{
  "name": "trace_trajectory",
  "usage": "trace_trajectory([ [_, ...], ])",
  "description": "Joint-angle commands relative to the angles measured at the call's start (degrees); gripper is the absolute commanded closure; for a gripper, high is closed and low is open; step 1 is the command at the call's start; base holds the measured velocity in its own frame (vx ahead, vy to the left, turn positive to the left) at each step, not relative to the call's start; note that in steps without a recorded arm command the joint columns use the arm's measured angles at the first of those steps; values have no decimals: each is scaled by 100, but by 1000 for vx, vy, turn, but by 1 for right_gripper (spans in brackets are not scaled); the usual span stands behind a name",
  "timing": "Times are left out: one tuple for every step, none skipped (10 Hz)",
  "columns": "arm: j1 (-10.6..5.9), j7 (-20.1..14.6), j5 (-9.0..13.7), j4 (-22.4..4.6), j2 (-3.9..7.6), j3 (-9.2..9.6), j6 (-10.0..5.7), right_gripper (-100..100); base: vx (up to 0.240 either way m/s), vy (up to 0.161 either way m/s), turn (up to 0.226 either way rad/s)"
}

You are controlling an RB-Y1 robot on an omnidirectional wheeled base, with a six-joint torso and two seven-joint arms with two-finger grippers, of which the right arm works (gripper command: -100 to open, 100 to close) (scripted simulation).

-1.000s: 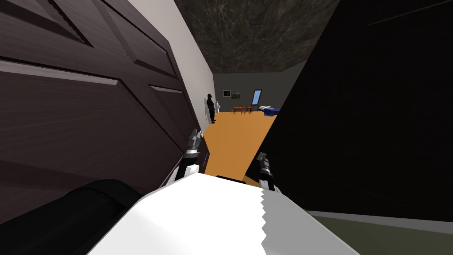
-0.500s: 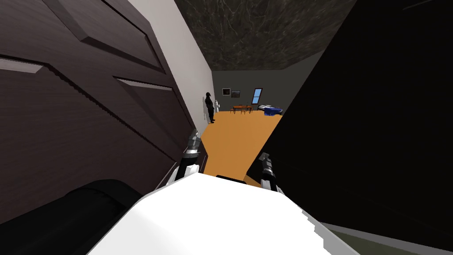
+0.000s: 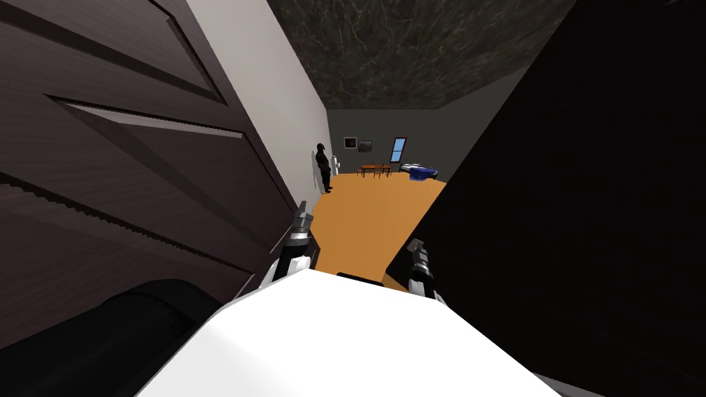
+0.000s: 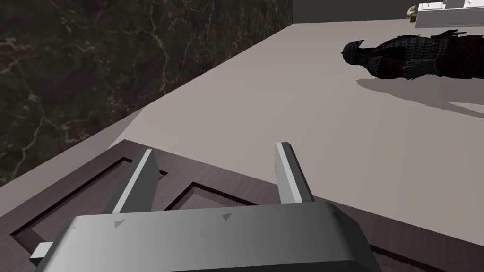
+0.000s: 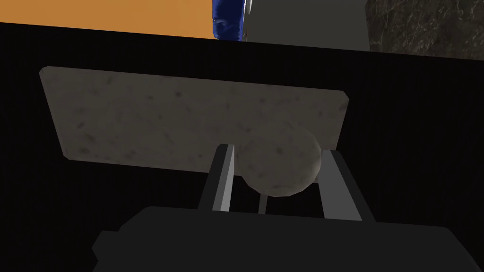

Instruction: Push the door open

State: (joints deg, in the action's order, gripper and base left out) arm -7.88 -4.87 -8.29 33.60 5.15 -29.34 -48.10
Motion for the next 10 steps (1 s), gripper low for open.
trace_trajectory([
  [212, -61, 18, 286, 21, -49, 198, 100, 131, 4, -20],
  [212, -61, 18, 447, 21, -49, 198, 100, 46, 15, 5],
  [219, -27, 87, 449, 45, -174, 216, 100, 131, 15, -70],
  [219, -27, 87, 449, 45, -174, 216, 100, 148, 20, -73],
  [219, -27, 87, 449, 45, -174, 216, 100, 73, 4, -7],
  [225, 8, 157, 451, 62, -302, 235, 100, 139, -30, -108],
  [227, 17, 174, 452, 65, -334, 240, 100, 190, -7, -83],
  [253, 7, 149, 519, -12, -276, 297, -100, -5, 75, -41],
  [251, 7, 151, 526, -19, -278, 304, -100, -167, 130, -34],
  [247, 8, 157, 541, -40, -281, 319, -100, -181, 174, -39],
])
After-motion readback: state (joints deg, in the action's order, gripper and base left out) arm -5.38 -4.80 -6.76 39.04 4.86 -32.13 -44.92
